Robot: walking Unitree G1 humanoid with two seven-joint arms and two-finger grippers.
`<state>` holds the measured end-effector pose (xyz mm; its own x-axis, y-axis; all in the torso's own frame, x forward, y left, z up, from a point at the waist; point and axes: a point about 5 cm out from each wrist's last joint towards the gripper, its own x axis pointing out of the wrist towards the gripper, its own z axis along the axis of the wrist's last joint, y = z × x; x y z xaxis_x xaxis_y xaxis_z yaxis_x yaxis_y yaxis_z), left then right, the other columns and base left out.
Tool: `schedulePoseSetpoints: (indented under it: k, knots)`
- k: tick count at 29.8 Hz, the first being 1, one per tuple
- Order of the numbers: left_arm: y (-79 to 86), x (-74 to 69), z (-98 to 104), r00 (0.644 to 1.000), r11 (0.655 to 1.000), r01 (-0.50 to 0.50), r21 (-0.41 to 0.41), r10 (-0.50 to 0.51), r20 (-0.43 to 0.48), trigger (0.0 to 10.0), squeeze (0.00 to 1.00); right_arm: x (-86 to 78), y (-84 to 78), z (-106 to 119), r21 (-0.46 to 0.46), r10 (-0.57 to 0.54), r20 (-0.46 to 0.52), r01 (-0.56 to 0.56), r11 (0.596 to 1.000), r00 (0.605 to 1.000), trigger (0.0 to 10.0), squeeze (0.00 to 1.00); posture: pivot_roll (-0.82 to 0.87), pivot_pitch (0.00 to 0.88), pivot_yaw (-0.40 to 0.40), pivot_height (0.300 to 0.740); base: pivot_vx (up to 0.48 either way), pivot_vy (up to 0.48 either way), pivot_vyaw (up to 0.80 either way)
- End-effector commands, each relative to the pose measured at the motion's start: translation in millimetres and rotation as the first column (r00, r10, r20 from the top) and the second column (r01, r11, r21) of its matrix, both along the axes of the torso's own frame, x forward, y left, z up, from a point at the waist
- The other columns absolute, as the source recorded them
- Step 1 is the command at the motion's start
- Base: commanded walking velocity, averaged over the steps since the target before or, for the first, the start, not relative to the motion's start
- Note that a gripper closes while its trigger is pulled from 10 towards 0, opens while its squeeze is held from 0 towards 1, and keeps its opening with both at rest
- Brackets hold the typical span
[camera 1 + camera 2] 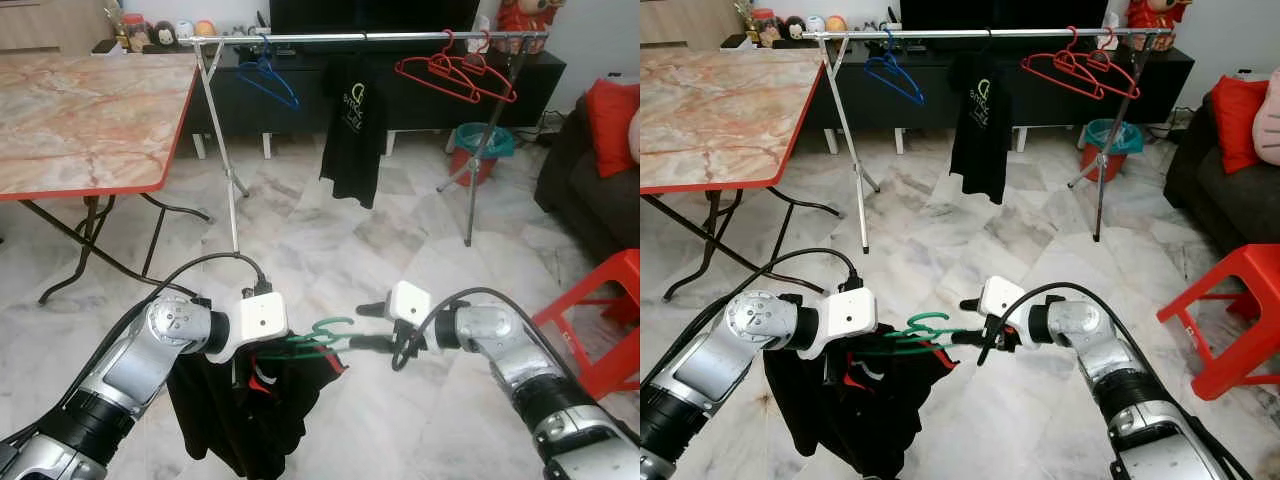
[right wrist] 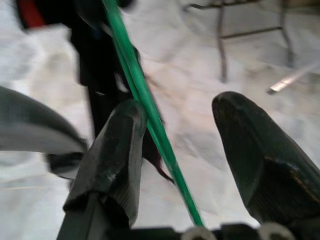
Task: Hang hanger
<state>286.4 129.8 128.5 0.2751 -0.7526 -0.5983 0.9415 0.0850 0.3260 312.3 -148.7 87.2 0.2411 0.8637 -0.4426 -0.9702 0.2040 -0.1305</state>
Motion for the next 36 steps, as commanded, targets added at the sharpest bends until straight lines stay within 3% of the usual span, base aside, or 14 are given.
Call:
schedulePoseSetpoints:
  k: [1,14,26,36]
  knots:
    - [-1.0,-1.3,1.0,1.0,1.0,0.014,0.003,-0.014,0.0,0.0,0.0,-3.7,3.9,2.8,0.025,0.057,-0.02,-0.056,0.998,0.998,10.0,0.0,0.04,0.0,0.012,0.74,0.0,0.0,0.0]
    - [-1.4,-1.1,2.0,1.0,1.0,0.015,0.0,-0.015,0.001,0.0,0.0,7.5,3.7,4.4,-0.008,-0.05,0.069,0.05,0.999,0.996,10.0,0.0,0.05,0.0,0.012,0.74,0.0,0.0,0.0]
    - [-2.1,-0.5,2.8,1.0,1.0,0.018,-0.002,-0.018,0.002,0.0,0.0,-2.1,5.7,-7.6,-0.002,-0.004,-0.016,0.004,1.0,1.0,10.0,0.0,0.05,0.0,0.01,0.74,0.0,0.0,0.0]
    - [-3.4,-1.2,3.4,1.0,1.0,0.021,-0.008,-0.021,0.0,0.0,0.0,-1.5,7.3,-14.2,-0.01,-0.048,-0.01,0.048,0.999,0.999,10.0,0.0,0.06,0.0,0.008,0.74,0.0,0.0,0.0]
